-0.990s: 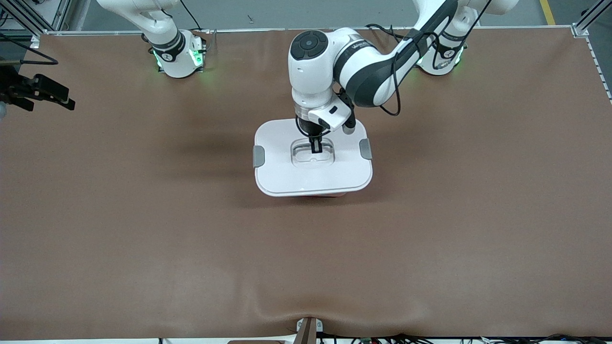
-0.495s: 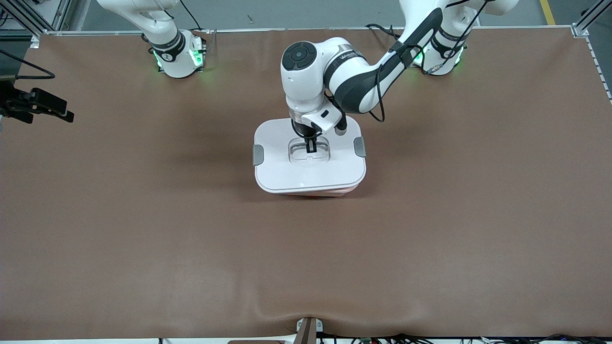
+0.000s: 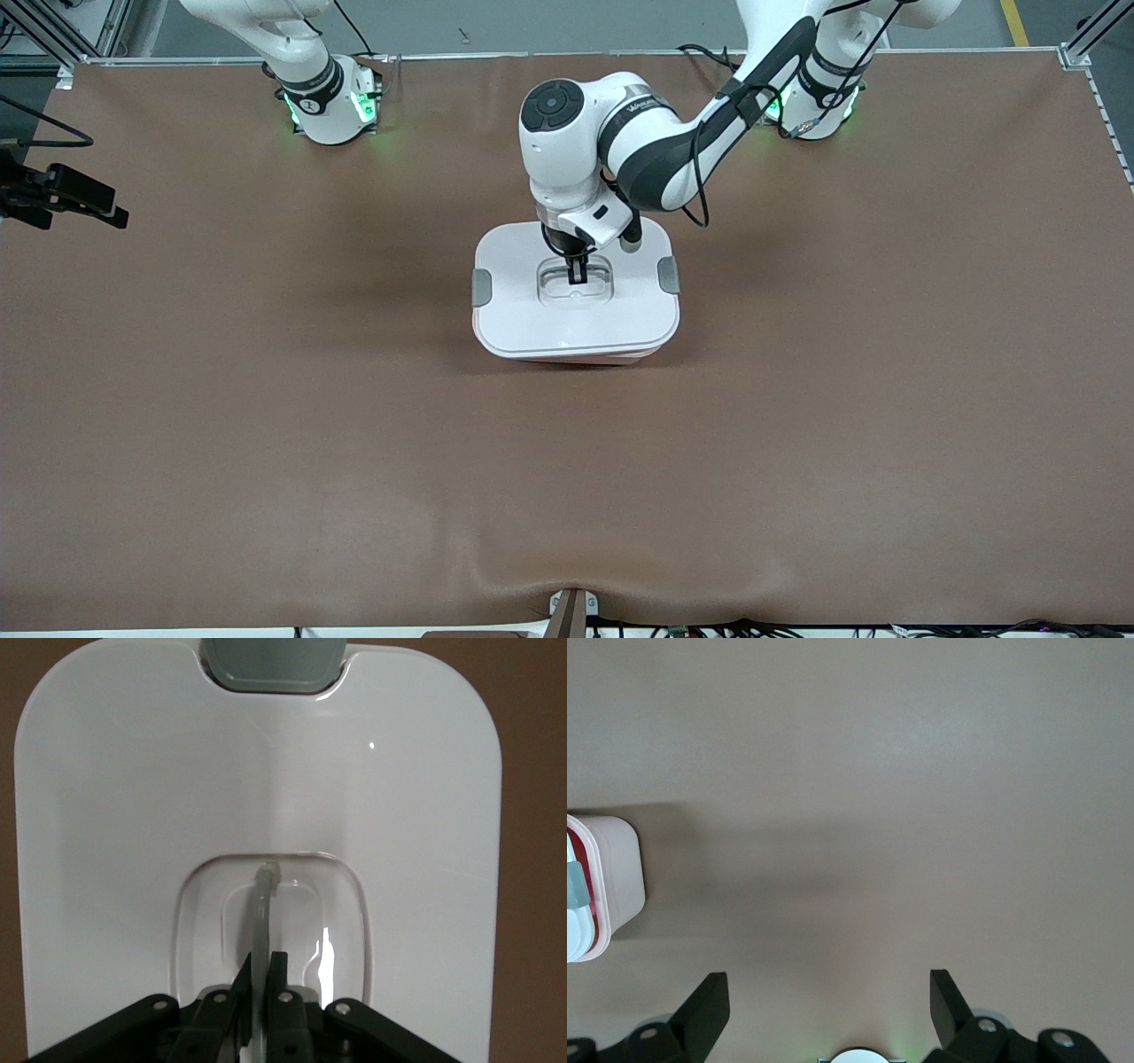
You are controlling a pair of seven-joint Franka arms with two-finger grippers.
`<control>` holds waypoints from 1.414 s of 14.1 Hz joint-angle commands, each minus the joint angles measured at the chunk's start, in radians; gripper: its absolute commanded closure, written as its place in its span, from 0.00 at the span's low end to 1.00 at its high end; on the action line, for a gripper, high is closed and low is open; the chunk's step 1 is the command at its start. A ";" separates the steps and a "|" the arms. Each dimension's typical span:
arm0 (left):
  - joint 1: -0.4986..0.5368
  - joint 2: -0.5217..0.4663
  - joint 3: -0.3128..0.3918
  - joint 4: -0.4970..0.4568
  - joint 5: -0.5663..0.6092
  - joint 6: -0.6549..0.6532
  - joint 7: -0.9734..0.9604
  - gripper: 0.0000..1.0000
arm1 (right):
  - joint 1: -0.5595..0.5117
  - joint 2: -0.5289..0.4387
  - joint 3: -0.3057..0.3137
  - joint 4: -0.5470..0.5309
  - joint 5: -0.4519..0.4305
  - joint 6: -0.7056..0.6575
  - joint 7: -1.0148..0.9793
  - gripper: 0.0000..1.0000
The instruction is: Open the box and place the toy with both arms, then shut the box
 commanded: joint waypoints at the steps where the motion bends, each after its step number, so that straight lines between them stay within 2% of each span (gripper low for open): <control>1: -0.008 -0.005 0.000 -0.018 0.032 0.035 -0.027 1.00 | -0.011 -0.033 0.012 -0.035 -0.015 0.008 0.005 0.00; 5: -0.012 -0.010 -0.002 -0.047 0.046 0.035 0.001 1.00 | -0.024 -0.033 0.012 -0.035 -0.015 0.014 0.005 0.00; 11: -0.012 -0.009 -0.003 -0.048 0.047 0.055 0.022 1.00 | -0.037 -0.076 0.014 -0.101 -0.015 0.051 0.003 0.00; 20: -0.012 -0.009 -0.003 -0.050 0.047 0.055 0.072 1.00 | -0.032 -0.076 0.041 -0.083 -0.037 0.031 0.005 0.00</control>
